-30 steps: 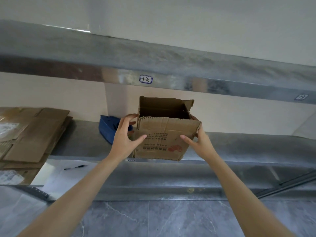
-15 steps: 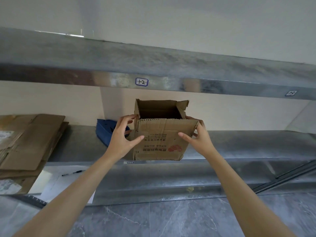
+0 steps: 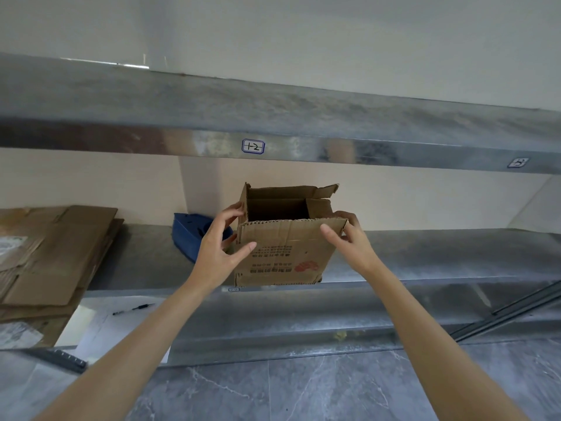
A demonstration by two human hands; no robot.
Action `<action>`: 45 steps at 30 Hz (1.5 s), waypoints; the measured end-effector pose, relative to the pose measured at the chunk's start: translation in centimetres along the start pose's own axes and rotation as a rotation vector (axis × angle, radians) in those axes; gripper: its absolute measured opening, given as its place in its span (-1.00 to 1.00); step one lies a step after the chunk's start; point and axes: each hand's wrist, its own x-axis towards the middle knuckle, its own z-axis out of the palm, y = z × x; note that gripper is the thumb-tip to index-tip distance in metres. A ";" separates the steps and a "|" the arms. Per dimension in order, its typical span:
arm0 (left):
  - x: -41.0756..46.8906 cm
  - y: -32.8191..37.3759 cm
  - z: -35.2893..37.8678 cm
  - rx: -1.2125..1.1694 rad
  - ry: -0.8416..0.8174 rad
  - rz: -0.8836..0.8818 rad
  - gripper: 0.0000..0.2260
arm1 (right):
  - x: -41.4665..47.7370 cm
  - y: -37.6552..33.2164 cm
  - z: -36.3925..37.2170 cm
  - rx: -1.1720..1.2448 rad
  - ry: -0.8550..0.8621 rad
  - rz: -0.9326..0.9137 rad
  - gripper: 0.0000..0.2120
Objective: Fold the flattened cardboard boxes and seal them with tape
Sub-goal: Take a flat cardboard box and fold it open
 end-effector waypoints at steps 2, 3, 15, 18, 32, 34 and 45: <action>0.1 0.2 -0.2 0.039 0.011 0.014 -0.39 | 0.1 -0.4 -0.5 0.126 0.015 0.029 -0.29; 0.2 0.3 -0.3 0.056 0.011 0.023 -0.39 | 0.3 -0.9 -0.7 0.156 0.019 0.036 -0.32; -0.3 0.7 -0.1 0.193 -0.072 0.080 -0.47 | 3.4 -3.8 -3.5 -0.096 -0.250 -0.006 -0.51; -0.6 0.6 0.1 0.252 -0.102 0.108 -0.55 | 4.1 -4.1 -4.1 -0.126 -0.326 0.034 -0.34; 0.6 0.9 0.9 0.308 -0.153 0.006 -0.43 | 4.2 -1.8 -2.5 -0.040 -0.255 -0.006 -0.17; 1.6 0.6 1.3 0.284 -0.096 -0.017 -0.45 | 4.3 -1.1 -2.3 -0.083 -0.185 -0.041 -0.22; 5.1 -1.1 0.9 0.200 -0.146 -0.132 -0.04 | 5.3 1.2 -0.6 -0.089 -0.068 0.008 0.03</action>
